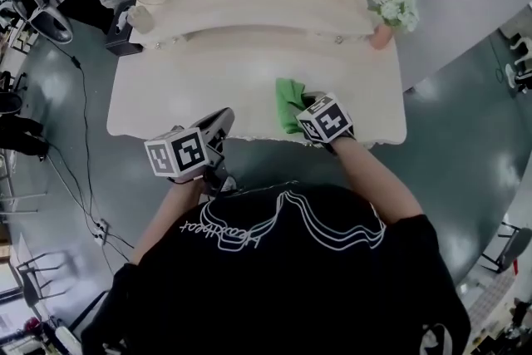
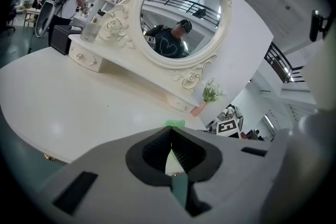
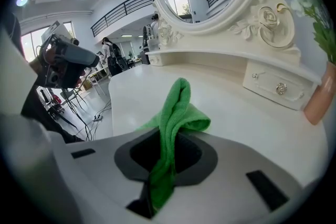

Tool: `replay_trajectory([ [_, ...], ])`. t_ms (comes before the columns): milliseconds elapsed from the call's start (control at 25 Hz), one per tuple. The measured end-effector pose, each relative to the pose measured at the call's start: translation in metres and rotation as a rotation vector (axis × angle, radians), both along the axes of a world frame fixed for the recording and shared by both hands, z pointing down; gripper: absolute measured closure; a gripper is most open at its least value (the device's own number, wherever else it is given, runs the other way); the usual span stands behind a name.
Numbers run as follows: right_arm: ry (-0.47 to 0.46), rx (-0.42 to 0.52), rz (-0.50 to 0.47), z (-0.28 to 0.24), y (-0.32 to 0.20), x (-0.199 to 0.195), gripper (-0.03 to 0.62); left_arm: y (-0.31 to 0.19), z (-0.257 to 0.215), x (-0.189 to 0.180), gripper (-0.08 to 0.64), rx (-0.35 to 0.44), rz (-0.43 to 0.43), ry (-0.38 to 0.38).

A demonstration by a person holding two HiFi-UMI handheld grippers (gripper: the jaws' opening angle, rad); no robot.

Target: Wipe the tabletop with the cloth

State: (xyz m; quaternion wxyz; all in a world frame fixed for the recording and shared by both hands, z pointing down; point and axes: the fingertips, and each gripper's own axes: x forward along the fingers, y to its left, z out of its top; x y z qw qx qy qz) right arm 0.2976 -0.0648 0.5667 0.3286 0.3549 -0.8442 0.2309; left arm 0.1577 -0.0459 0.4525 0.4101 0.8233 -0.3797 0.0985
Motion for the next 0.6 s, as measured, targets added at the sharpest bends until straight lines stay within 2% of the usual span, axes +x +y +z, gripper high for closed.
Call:
replay_trajectory([
  [600, 0.001, 0.003, 0.016, 0.000, 0.014, 0.052, 0.538, 0.000, -0.004, 0.058, 0.557, 0.010, 0.049, 0.002],
])
